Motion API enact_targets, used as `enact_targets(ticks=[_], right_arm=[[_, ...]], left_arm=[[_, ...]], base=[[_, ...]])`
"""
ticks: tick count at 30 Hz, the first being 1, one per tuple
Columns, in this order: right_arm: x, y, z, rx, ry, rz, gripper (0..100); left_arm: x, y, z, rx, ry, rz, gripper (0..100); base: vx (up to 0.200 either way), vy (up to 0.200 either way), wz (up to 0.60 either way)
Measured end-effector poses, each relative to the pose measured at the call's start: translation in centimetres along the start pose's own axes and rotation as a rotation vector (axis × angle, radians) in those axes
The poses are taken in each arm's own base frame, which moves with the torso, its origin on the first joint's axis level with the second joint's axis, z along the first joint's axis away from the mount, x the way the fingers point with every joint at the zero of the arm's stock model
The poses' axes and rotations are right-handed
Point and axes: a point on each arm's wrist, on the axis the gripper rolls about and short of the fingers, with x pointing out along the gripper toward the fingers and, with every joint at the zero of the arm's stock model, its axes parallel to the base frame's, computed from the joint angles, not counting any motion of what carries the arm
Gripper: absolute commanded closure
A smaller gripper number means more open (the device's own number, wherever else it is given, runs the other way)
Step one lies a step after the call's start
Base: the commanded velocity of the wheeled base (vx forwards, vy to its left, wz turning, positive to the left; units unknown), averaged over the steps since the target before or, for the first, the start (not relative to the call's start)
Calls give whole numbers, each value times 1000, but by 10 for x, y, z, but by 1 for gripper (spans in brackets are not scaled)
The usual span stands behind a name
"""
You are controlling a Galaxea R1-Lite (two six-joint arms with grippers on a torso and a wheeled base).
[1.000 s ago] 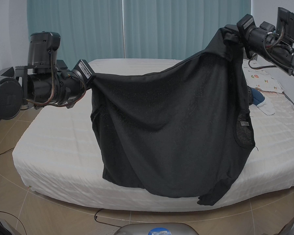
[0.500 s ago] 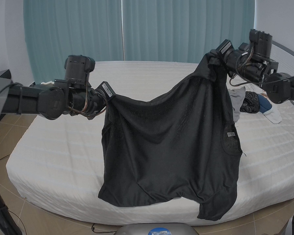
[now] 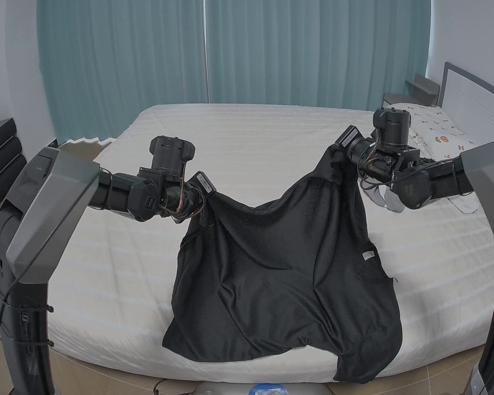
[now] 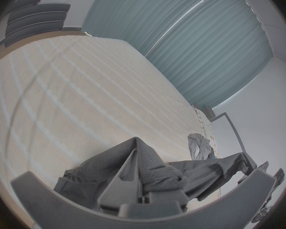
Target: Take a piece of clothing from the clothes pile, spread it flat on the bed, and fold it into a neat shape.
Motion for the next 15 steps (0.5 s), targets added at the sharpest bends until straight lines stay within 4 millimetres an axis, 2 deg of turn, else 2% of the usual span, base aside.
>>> enact_targets(ticks=[1, 2, 10, 15], right_arm=[[5, -4, -4, -1, -1, -12, 100], [9, -9, -7, -2, -4, -25, 0], [41, -47, -33, -17, 1, -109, 0], [53, -76, -43, -32, 18, -173, 0]], left_arm=[[5, 2, -1, -3, 0, 1, 100], [10, 3, -2, -6, 0, 2, 0], [46, 17, -12, -29, 1, 25, 0], [66, 27, -11, -78, -58, 70, 0]], base=[[0, 0, 0], [0, 0, 0], [0, 0, 0], [0, 0, 0]])
